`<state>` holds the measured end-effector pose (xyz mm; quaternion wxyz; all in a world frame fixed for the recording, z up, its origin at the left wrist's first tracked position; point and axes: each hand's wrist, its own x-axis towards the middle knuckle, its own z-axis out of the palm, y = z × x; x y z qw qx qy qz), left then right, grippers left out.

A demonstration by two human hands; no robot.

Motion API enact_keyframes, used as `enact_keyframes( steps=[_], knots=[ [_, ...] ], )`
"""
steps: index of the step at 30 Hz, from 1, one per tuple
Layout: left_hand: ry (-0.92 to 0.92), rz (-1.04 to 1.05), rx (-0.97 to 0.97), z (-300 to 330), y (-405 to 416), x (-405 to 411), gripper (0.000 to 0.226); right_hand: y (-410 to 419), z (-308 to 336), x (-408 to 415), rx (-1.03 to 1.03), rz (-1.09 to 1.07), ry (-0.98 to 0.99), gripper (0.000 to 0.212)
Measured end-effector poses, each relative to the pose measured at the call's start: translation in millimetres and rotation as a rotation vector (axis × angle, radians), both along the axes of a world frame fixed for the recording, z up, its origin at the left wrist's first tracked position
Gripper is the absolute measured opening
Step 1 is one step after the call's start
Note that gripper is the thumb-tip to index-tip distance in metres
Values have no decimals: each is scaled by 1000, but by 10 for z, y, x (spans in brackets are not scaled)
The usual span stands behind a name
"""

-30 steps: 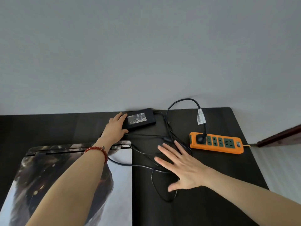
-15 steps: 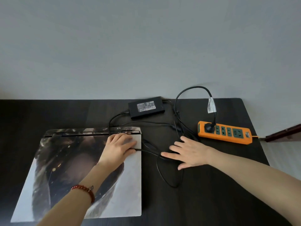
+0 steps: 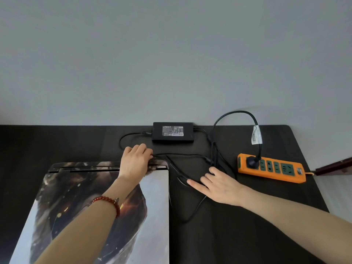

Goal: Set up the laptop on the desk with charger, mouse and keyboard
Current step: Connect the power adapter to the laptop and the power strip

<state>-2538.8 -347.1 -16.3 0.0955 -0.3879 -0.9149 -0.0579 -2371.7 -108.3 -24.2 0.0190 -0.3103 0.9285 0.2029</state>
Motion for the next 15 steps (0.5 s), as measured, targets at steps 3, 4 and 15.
enact_keyframes(
  steps=[3,4,15],
  knots=[
    [-5,97,-20,15,24,-217,11,-54,73,-247,-75,-120,138,70],
    [-10,138,-35,6,11,-283,11,-81,120,-341,-92,-178,171,72],
    [-322,427,124,-209,-187,-442,23,-190,159,-1401,-169,-689,179,76]
  ],
)
